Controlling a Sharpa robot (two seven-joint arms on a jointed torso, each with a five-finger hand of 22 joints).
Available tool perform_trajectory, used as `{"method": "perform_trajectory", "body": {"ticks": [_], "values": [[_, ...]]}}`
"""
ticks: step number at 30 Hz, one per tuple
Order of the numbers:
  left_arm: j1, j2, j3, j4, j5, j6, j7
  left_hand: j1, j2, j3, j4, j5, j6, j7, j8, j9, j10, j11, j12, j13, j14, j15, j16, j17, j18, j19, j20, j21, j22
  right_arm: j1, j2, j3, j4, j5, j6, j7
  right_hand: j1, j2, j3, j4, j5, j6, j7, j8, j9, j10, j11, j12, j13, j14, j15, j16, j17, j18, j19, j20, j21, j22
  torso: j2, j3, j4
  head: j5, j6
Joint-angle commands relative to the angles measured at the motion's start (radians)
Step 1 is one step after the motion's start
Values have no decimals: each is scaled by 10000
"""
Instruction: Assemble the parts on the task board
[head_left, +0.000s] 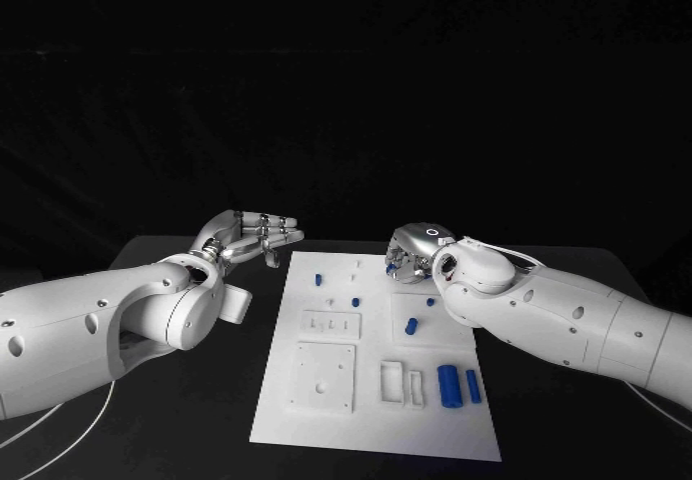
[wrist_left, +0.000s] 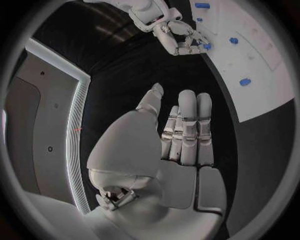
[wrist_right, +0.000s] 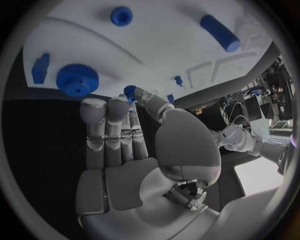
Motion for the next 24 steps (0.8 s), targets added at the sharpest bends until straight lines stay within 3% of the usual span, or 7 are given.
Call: {"method": "perform_trajectory", "body": {"ticks": [1, 8, 12, 14, 24], "values": [[28, 31, 10, 4, -46, 96, 57, -25, -34, -23, 11, -38, -63, 16, 17, 0, -60, 12, 38, 8, 49, -22, 32, -2, 95, -20, -52, 32, -8, 19, 134, 15, -55, -384, -700, -281, 34, -14, 30, 2, -77, 81, 2, 39, 164, 134, -37, 35, 10, 1, -80, -7, 4, 93, 216, -56, -64, 43, 20, -6, 33, 4, 53], [28, 49, 10, 4, -46, 91, 63, -25, -34, -23, 11, -38, -63, 16, 17, 0, -60, 12, 38, 8, 49, -22, 32, -2, 95, -20, -52, 32, -8, 48, 454, 33, -203, -622, -1004, -382, 55, -24, 52, 16, -150, 89, 0, 41, 166, 139, -38, 35, 3, 3, -80, -4, 10, 76, 245, -58, -75, 145, 34, -9, 53, 62, 79], [28, 94, 10, 2, -46, 99, 69, -20, -29, -24, 1, -41, -58, 18, 16, 0, -56, 12, 38, 8, 57, -22, 62, -18, 95, -17, -52, 53, -45, 53, 701, 36, -399, -725, -1165, -385, 60, -24, 61, 16, -156, 89, 1, 40, 166, 137, -36, 34, 0, 3, -81, -3, 11, 74, 248, -59, -88, 160, 78, -34, 133, 16, 118], [28, 108, 11, 12, -46, 100, 68, -20, -29, -24, 1, -41, -58, 18, 16, 0, -56, 12, 38, 8, 57, -22, 62, -18, 95, -17, -52, 53, -45, 54, 795, 37, -487, -751, -1216, -373, 58, -24, 66, 21, -166, 84, 3, 39, 164, 133, -35, 34, -4, 4, -80, -1, 13, 72, 253, -59, -101, 173, 96, -42, 164, 55, 145], [28, 177, 11, 26, -56, 96, 60, -44, -37, -30, 8, -44, -76, 48, 16, -1, -67, 36, 40, 9, 56, 16, 93, -39, 109, -21, -25, 83, -100, 55, 1175, 38, -851, -747, -1415, -292, 67, -32, 101, 30, -177, 62, 13, 42, 132, 113, -22, 36, -58, 6, -74, 12, 21, 67, 286, -53, -167, 281, 213, -93, 251, 19, 249]]}}
